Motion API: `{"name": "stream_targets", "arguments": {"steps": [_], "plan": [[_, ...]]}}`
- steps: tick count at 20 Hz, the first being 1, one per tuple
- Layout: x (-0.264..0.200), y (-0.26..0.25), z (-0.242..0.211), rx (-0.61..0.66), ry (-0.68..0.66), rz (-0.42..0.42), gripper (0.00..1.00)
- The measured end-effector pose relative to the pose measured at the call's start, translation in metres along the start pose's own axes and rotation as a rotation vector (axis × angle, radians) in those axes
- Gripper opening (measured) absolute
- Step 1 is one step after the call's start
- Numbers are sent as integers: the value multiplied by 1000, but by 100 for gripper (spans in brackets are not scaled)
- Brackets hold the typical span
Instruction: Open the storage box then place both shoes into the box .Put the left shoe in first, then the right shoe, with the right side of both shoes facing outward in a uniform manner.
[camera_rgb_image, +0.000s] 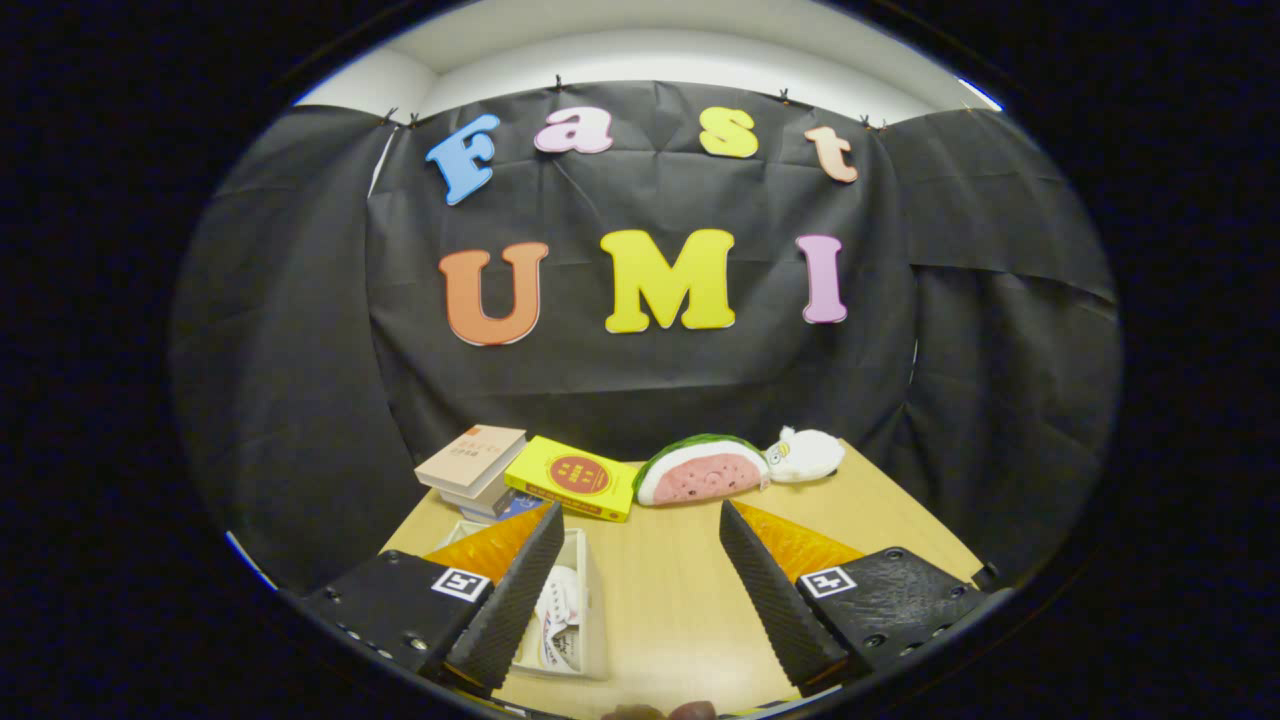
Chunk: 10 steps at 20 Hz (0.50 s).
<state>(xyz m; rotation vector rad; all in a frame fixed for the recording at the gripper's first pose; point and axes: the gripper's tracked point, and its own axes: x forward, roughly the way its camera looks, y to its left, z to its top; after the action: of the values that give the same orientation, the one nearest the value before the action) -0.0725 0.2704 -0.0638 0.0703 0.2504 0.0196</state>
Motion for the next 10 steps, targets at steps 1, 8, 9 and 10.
{"name": "stream_targets", "arguments": {"steps": [1,8,9,10], "plan": [[-10,-10,4,17,-9,-4,97],[-64,-56,4,14,-75,-16,96],[-68,-56,3,13,-75,-15,96],[-73,-58,2,21,-72,-14,96]]}}
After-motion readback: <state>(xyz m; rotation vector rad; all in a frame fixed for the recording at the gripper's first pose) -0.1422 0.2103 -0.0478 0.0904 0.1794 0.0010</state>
